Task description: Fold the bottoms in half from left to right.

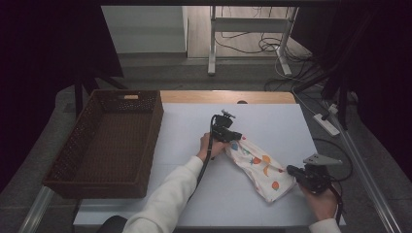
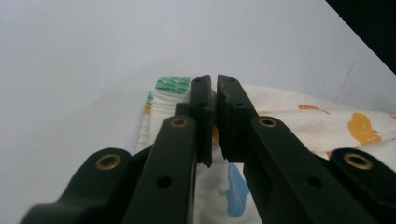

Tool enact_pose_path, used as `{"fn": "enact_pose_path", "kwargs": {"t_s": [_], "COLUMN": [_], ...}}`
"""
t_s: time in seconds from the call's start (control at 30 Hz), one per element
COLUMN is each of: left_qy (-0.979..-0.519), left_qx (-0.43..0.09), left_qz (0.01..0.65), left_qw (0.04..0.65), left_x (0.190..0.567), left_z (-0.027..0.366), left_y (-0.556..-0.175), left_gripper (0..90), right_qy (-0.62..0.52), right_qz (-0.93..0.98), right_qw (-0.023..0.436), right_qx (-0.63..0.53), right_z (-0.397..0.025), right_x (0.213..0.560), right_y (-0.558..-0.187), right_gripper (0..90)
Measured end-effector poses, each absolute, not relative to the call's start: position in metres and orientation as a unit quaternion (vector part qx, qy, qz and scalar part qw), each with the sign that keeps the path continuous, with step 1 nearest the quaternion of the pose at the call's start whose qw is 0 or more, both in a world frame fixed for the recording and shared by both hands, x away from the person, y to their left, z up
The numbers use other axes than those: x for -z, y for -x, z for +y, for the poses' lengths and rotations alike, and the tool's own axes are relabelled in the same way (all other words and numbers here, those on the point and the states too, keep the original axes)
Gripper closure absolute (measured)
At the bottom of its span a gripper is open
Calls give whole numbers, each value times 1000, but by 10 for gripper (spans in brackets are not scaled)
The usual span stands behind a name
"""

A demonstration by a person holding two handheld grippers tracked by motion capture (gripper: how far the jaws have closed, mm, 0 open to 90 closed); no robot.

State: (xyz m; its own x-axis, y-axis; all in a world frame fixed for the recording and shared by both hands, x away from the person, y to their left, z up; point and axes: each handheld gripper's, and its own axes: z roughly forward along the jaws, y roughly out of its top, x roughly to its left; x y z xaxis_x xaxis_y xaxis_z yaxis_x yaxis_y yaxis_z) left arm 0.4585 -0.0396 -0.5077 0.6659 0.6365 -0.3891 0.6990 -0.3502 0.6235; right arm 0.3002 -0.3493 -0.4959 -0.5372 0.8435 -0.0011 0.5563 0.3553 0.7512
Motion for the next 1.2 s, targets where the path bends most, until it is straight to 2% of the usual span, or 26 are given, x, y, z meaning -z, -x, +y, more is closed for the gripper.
{"fn": "enact_pose_path", "kwargs": {"t_s": [0.4, 0.43, 0.47, 0.53, 0.63, 0.9, 1.2], "left_qy": [-820, -819, -818, -817, -818, -828, -833], "left_qx": [37, 36, 32, 19, 21, 16, 13], "left_qz": [401, 398, 399, 399, 392, 365, 347], "left_qw": [407, 411, 414, 415, 420, 426, 431], "left_x": [505, 504, 502, 499, 495, 487, 482], "left_z": [-43, -42, -42, -41, -37, -30, -11], "left_y": [-459, -459, -458, -458, -457, -445, -428], "left_gripper": [807, 776, 704, 512, 394, 336, 339], "right_qy": [-446, -448, -450, -458, -468, -446, -403], "right_qz": [796, 795, 794, 789, 781, 786, 809], "right_qw": [205, 207, 211, 219, 223, 224, 202], "right_qx": [-354, -353, -352, -347, -350, -364, -378], "right_z": [-352, -353, -353, -355, -357, -349, -331], "right_x": [495, 495, 495, 495, 494, 491, 490], "right_y": [-298, -298, -298, -297, -297, -295, -296], "right_gripper": [849, 836, 812, 737, 655, 575, 539]}}
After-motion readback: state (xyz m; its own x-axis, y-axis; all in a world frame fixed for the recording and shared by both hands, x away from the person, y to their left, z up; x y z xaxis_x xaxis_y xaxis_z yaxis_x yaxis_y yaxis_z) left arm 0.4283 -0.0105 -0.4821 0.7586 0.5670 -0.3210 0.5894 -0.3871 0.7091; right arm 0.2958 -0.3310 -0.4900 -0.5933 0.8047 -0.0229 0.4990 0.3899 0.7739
